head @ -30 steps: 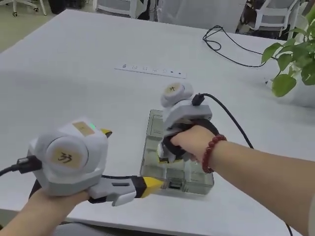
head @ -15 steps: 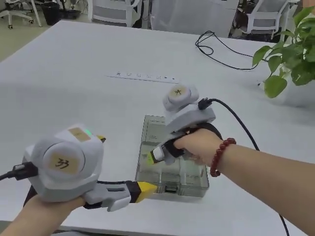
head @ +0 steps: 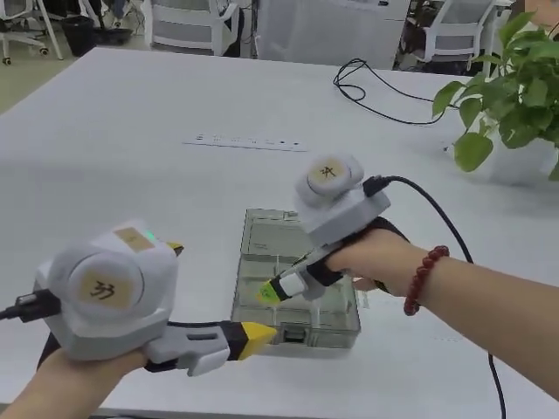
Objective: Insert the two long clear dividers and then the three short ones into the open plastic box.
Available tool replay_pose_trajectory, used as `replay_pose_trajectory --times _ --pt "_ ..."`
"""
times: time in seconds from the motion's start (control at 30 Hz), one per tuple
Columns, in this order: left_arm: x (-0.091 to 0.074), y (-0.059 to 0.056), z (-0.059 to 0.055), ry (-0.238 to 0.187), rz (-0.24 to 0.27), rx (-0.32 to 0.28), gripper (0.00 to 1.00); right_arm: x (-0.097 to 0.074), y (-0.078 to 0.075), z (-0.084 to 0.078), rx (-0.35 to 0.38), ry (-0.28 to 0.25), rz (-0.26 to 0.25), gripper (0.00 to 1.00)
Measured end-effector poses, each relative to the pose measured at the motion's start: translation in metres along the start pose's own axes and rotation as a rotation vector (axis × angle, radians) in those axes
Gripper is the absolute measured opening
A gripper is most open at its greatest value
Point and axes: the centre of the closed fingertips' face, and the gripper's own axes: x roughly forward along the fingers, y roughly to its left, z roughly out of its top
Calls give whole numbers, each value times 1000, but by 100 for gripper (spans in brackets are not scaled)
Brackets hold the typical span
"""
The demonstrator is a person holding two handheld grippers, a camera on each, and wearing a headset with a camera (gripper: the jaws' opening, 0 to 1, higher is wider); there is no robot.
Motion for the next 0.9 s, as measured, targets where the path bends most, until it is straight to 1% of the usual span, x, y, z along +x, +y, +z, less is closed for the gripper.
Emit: replay_pose_trajectory --times 0.07,0.23,0.33,0.47,0.57,0.67,0.73,0.9 --pt "0 -1 1 -2 -1 0 93 -3 1 -2 -15 -5 13 40" --pt "-1 -2 3 -6 -2 -3 93 -10 -2 -4 -67 -28 16 42" --pt "-1 -3 3 -5 -6 -2 93 -16 -4 -5 -78 -42 29 43" --pt "-2 -4 2 -7 -10 -5 94 -23 -10 -12 -150 -33 20 44" --pt "-2 -4 2 -9 -13 -15 94 -28 -12 -15 -148 -41 33 45" --pt "-2 -5 2 -11 -17 -20 93 -33 -13 -21 -175 -34 42 46" --pt "-2 -5 2 -12 -18 -23 93 -37 -17 -25 -193 -27 36 46" --pt "-2 -5 0 -10 -18 -26 93 -47 -24 -33 -206 -29 33 46"
